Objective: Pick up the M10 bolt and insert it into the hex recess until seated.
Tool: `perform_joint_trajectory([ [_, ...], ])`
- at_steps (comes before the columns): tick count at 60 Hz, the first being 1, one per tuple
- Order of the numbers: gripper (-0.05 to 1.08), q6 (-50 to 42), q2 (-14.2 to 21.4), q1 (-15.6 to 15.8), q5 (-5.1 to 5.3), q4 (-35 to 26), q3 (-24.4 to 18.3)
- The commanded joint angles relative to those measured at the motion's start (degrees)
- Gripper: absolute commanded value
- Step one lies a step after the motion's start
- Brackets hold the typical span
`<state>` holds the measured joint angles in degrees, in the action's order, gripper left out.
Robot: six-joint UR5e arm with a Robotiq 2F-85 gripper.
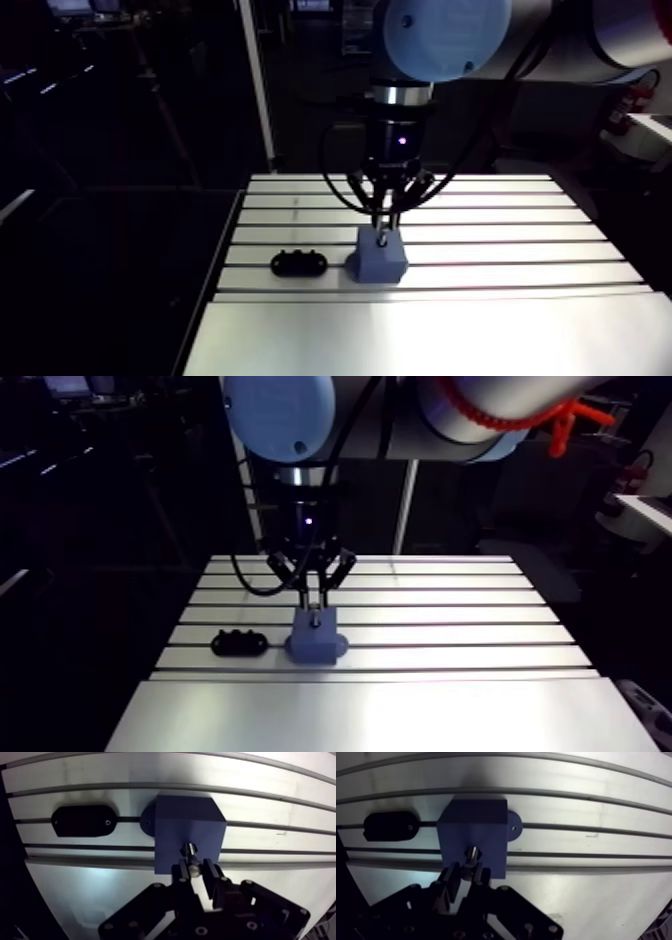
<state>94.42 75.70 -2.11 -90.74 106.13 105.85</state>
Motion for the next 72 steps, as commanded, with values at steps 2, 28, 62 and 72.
perform_joint_trajectory([
  [2, 1.08, -0.1, 0.0, 0.0, 0.00, 0.0, 0.2],
  [28, 1.08, -0.1, 0.1, 0.0, -0.09, -0.3, -0.5],
  [62, 1.08, 0.0, 0.0, 0.0, -0.27, -0.6, -0.4],
  [72, 1.08, 0.0, 0.1, 0.1, -0.09, -0.8, -0.5],
])
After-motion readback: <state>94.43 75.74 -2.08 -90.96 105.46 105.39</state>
